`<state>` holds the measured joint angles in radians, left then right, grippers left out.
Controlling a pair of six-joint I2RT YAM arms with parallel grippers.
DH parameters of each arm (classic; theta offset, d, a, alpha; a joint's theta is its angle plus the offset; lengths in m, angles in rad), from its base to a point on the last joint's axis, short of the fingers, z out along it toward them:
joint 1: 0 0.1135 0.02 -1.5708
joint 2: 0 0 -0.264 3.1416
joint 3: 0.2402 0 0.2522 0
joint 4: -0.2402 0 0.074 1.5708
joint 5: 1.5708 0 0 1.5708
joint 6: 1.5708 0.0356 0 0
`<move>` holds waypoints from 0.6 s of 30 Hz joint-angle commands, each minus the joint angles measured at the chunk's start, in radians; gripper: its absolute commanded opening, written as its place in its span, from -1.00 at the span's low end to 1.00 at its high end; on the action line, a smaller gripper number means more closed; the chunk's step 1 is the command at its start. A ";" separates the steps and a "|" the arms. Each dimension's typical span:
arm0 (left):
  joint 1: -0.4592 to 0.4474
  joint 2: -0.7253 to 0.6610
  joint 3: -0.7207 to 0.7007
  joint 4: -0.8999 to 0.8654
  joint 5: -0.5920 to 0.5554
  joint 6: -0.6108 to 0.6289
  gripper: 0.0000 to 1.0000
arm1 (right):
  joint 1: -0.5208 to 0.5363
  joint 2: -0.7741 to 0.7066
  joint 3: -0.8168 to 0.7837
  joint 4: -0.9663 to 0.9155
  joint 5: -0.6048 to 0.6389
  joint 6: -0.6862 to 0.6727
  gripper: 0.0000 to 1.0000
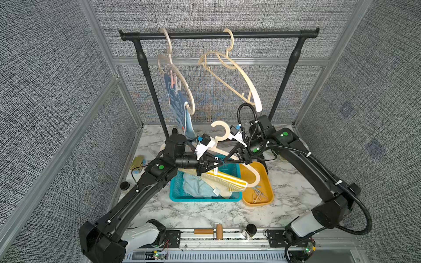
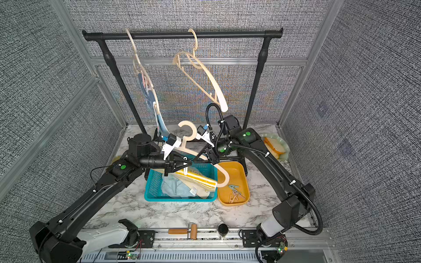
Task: Remove the clothespins securing towels to the hanger
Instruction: Remove the clothespin from the hanger.
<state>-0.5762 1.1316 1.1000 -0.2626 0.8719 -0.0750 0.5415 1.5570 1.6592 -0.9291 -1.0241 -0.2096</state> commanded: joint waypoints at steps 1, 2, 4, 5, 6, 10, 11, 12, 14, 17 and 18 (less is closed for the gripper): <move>-0.002 -0.020 0.018 0.025 -0.109 -0.040 -1.00 | -0.001 -0.005 -0.011 0.113 0.077 0.062 -1.00; -0.003 -0.024 0.022 0.028 -0.110 -0.041 -1.00 | -0.001 -0.004 -0.013 0.120 0.102 0.075 -1.00; -0.003 -0.032 0.029 0.032 -0.121 -0.056 -1.00 | -0.001 -0.001 -0.015 0.126 0.140 0.092 -1.00; -0.002 -0.034 0.033 0.031 -0.112 -0.057 -1.00 | -0.002 -0.002 -0.018 0.134 0.155 0.098 -1.00; -0.002 -0.038 0.036 0.026 -0.104 -0.063 -1.00 | -0.002 -0.004 -0.024 0.147 0.172 0.112 -1.00; -0.028 -0.045 0.050 -0.019 -0.098 -0.074 -1.00 | -0.016 -0.007 -0.035 0.202 0.211 0.164 -1.00; -0.049 -0.047 0.047 -0.029 -0.110 -0.076 -1.00 | -0.020 -0.004 -0.033 0.212 0.212 0.175 -1.00; -0.078 -0.050 0.037 -0.035 -0.134 -0.081 -1.00 | -0.024 0.001 -0.032 0.225 0.214 0.191 -1.00; -0.148 -0.051 0.020 -0.048 -0.191 -0.080 -1.00 | -0.032 0.014 -0.019 0.239 0.208 0.211 -1.00; -0.241 -0.048 -0.047 0.000 -0.236 -0.141 -1.00 | -0.038 0.029 -0.002 0.253 0.214 0.232 -1.00; -0.268 -0.042 -0.070 0.025 -0.238 -0.168 -1.00 | -0.040 0.032 0.000 0.261 0.217 0.241 -1.00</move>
<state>-0.8005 1.0836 1.0637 -0.2649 0.6914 -0.1761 0.5037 1.5845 1.6444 -0.7353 -0.8085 -0.0051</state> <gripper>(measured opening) 0.146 0.086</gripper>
